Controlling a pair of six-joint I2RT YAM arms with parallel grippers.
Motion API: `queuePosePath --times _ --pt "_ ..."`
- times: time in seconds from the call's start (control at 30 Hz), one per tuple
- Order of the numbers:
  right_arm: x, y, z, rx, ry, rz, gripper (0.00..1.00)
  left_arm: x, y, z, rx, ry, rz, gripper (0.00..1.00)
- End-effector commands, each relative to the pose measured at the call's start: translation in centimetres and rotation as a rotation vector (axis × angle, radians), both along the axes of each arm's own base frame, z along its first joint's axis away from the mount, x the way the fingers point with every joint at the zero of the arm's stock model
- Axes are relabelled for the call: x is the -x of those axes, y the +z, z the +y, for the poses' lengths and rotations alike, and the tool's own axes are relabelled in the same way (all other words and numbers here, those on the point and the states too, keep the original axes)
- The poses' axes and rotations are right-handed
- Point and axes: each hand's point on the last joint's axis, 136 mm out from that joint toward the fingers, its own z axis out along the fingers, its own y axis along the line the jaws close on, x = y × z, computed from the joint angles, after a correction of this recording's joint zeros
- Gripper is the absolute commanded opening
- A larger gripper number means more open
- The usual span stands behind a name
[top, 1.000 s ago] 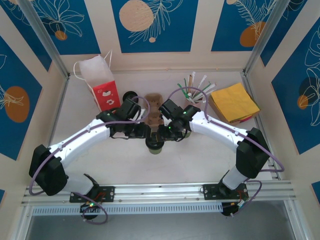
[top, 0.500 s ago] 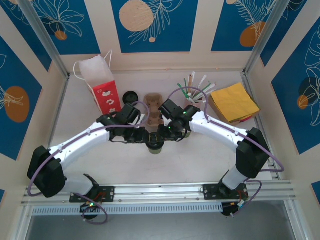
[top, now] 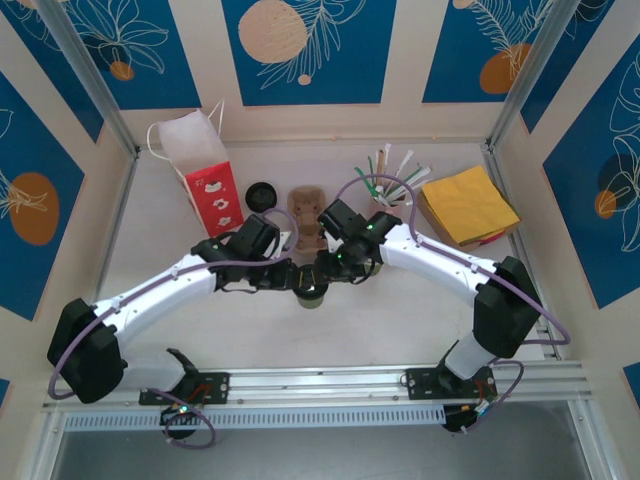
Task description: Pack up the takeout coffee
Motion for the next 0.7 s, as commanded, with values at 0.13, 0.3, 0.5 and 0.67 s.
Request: queuePosePath --times 0.13,0.3,0.5,0.67 --pt "2.0 -2.5 -1.5 0.09 -0.002 0.083 0.32 3.7 -4.8 3.7 -0.227 -0.013 0.14 0.19" --pt "1.9 -2.5 -1.4 0.09 0.0 0.082 0.32 2.2 -0.3 1.7 -0.125 -0.01 0.076 0.23" --pt "2.0 -2.5 -1.5 0.091 -0.002 0.082 0.32 1.7 2.3 -0.1 -0.022 -0.021 0.041 0.28" --pt "2.1 -2.4 -1.5 0.089 -0.001 0.083 0.32 2.1 1.2 -0.4 -0.04 -0.038 0.059 0.32"
